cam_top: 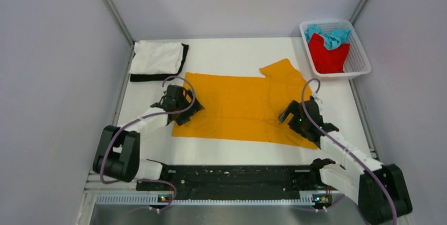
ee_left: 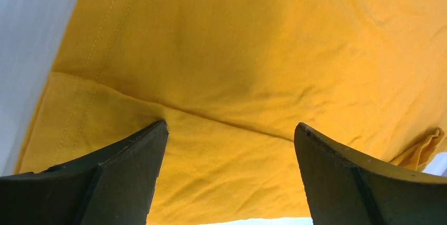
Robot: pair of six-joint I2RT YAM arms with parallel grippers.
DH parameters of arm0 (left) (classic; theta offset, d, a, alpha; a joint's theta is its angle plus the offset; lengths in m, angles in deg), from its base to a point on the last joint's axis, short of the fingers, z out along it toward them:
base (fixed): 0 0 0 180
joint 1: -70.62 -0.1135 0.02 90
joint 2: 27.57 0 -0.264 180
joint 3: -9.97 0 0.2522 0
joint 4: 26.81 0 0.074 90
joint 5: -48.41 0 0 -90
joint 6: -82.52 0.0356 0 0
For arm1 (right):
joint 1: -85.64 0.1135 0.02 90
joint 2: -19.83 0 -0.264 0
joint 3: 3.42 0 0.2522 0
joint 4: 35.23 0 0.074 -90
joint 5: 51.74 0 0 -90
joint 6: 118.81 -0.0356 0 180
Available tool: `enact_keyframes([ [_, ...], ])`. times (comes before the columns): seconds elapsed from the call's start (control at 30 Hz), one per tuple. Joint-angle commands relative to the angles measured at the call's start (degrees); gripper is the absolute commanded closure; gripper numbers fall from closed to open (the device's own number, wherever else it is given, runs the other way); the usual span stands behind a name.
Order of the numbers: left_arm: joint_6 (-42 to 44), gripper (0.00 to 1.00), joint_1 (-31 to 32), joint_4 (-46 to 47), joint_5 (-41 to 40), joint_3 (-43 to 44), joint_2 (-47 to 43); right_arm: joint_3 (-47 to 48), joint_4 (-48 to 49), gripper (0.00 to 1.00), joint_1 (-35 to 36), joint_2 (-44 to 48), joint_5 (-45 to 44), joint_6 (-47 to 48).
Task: Fold and stack the t-shirts
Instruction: Grab the side of the flattened tshirt furthest away from the robot with both arms
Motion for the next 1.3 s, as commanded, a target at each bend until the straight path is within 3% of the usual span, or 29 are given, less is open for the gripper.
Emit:
enact_keyframes([
  [0.0, -3.0, 0.04, 2.4, -9.7, 0.2, -10.3, -7.8, -5.7, -14.8, 0.01, -0.1, 11.7, -0.3, -3.8],
  [0.23, -7.6, 0.03, 4.3, -19.3, -1.6, -18.6, -29.5, -8.0, -26.6, 0.01, 0.1, 25.6, 4.9, -5.4],
  [0.33, -7.1, 0.01, 4.3, -21.3, -3.2, -17.4, -35.7, -6.5, -26.3, 0.01, 0.2, 26.8, 5.1, -4.3],
  [0.47, -4.2, 0.01, 4.3, -21.2, -5.9, -11.5, -36.9, -1.2, -24.7, 0.01, 1.3, 25.6, 7.4, -2.9],
  [0.67, -1.6, 0.01, 4.2, -22.0, -13.6, -2.7, -30.2, 0.4, -17.6, 0.01, 7.0, 20.8, 10.9, -4.7],
  [0.83, 1.3, 0.01, 2.9, -20.9, -16.1, 2.8, -22.9, -0.6, -3.2, 0.01, 11.1, 11.1, 11.0, -7.8],
  [0.97, 3.8, 0.01, -0.7, -15.9, -15.3, 5.8, -15.6, 4.9, 7.5, 0.01, 11.6, 2.1, 8.8, -5.8],
  [1.1, 7.2, 0.01, -6.1, -13.8, -9.4, 12.0, -5.1, 14.7, 8.9, 0.01, 11.8, -8.6, 3.2, -1.1],
  [1.27, 11.1, 0.05, -9.8, -15.4, -7.9, 24.5, 10.6, 24.9, 7.3, 0.01, 9.9, -16.8, -0.7, 4.8],
])
